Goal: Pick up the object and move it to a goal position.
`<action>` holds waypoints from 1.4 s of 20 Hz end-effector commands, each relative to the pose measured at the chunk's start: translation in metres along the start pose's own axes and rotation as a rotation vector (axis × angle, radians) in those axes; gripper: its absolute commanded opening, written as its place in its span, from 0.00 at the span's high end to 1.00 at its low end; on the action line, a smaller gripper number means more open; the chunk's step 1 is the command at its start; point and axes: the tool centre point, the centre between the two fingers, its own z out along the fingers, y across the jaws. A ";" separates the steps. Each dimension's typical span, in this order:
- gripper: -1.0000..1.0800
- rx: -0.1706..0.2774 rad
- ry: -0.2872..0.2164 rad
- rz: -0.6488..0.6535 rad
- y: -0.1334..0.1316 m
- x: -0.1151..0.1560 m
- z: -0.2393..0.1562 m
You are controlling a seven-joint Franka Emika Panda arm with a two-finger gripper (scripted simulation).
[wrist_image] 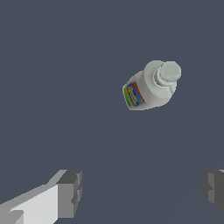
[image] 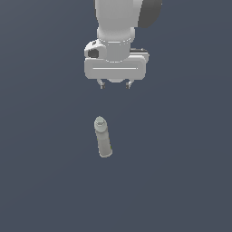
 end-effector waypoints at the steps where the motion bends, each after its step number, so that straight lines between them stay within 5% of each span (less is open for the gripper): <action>1: 0.04 0.000 0.000 0.000 0.000 0.000 0.000; 12: 0.04 -0.031 0.042 -0.043 -0.011 0.005 -0.016; 28: 0.04 -0.022 0.013 -0.111 0.009 0.043 0.004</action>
